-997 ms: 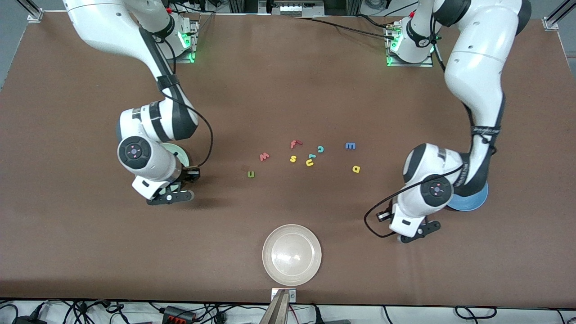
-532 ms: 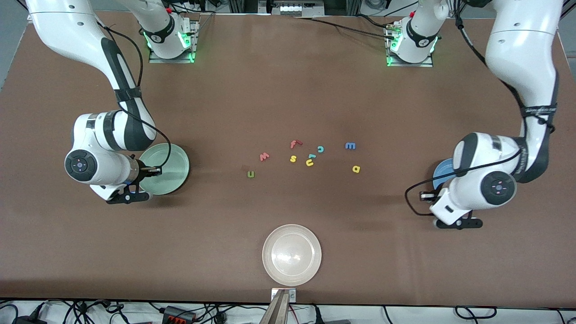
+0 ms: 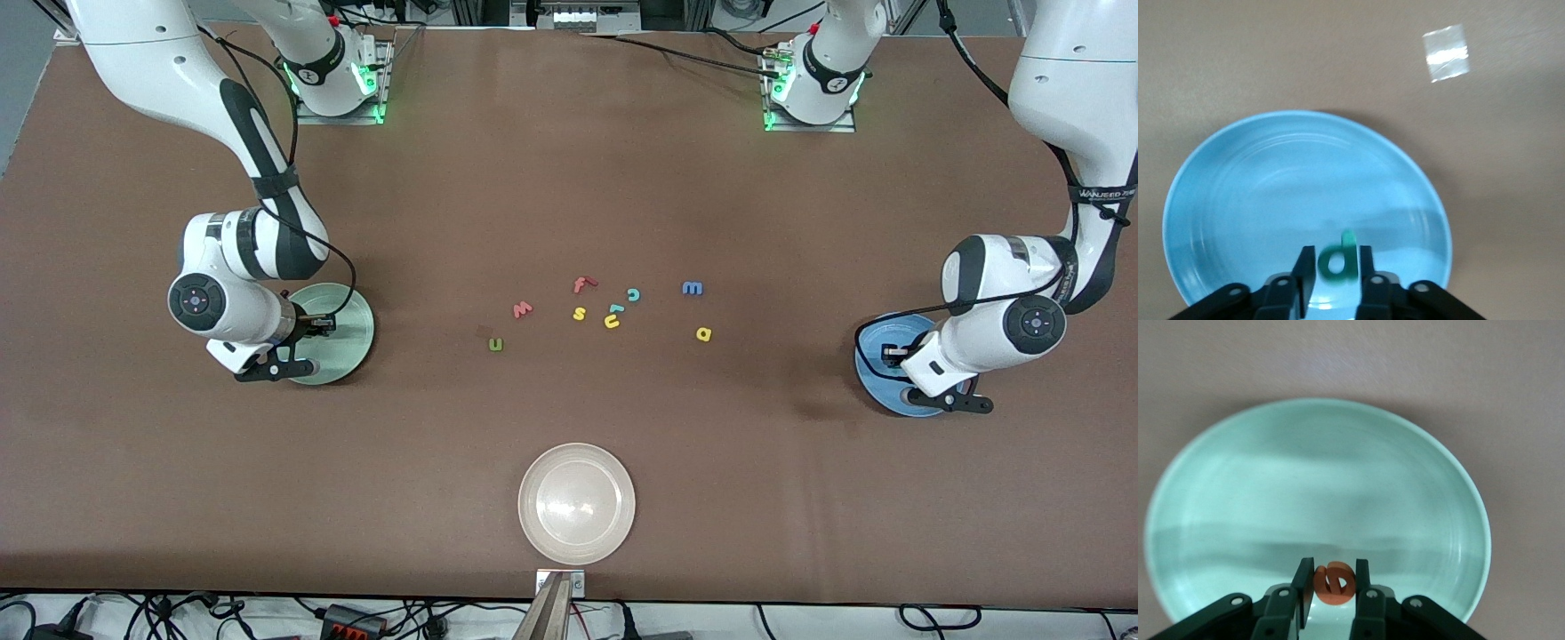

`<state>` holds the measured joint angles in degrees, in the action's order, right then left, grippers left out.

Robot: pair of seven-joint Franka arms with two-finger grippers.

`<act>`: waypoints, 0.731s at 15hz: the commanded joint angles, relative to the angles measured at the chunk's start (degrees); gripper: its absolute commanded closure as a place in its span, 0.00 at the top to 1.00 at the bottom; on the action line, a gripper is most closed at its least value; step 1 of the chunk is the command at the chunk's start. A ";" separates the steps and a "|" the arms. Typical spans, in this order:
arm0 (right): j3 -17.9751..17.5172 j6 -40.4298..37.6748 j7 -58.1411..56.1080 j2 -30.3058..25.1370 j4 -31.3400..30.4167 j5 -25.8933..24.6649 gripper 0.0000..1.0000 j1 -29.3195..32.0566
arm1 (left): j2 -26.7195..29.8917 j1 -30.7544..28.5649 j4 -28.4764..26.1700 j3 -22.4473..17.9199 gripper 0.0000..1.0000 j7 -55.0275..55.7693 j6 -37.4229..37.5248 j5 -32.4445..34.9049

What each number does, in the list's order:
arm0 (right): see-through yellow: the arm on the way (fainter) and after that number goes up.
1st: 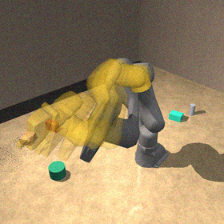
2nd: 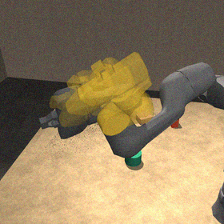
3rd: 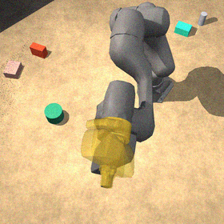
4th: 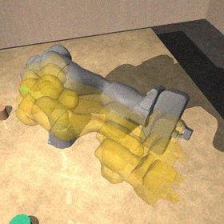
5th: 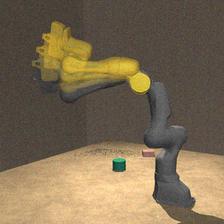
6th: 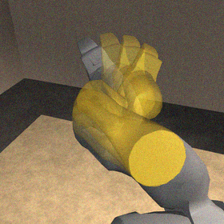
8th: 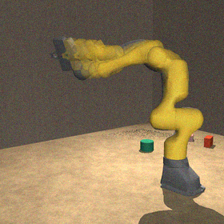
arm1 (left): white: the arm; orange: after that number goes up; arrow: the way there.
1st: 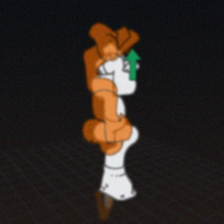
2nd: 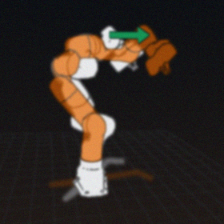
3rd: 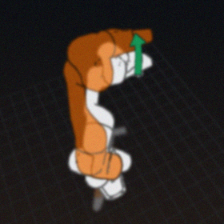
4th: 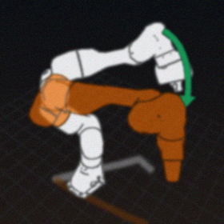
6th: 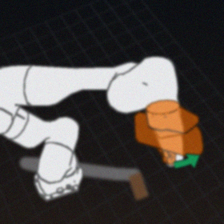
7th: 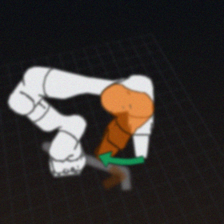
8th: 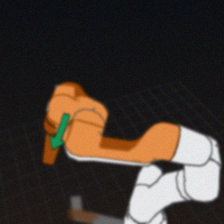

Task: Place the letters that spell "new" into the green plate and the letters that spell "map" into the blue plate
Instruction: 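Release both letters onto the plates and move both grippers back to the letters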

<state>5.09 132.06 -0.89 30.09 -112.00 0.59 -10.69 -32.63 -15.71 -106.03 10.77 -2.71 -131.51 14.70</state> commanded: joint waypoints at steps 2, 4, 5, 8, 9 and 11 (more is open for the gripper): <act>0.10 2.42 -0.87 -1.52 -2.52 -0.24 0.55 1.19 | 3.71 -0.11 -1.55 1.54 1.00 -0.28 2.57 1.20; 0.10 1.98 -0.51 -2.31 -1.91 0.12 1.00 1.02 | 5.37 0.68 -1.46 3.02 1.00 1.03 3.97 1.03; -0.08 1.98 -0.42 -3.01 -1.47 0.12 1.00 0.58 | 5.90 0.68 -1.46 5.55 1.00 3.21 5.90 1.03; -1.66 1.98 3.34 -3.11 1.86 0.38 1.00 -2.13 | 5.65 1.03 -1.11 11.62 1.00 12.15 7.85 0.24; -1.75 2.06 5.27 -2.67 3.35 0.56 1.00 -4.32 | 5.30 1.21 -1.19 13.82 1.00 18.90 7.85 0.32; -1.75 2.24 10.27 -1.01 6.69 0.65 1.00 -8.89 | 4.16 3.04 -1.11 16.91 1.00 22.75 7.42 0.85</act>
<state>3.23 134.26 4.67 27.50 -108.46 0.69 -15.02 -28.19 -13.82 -106.49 25.17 15.60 -124.21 14.69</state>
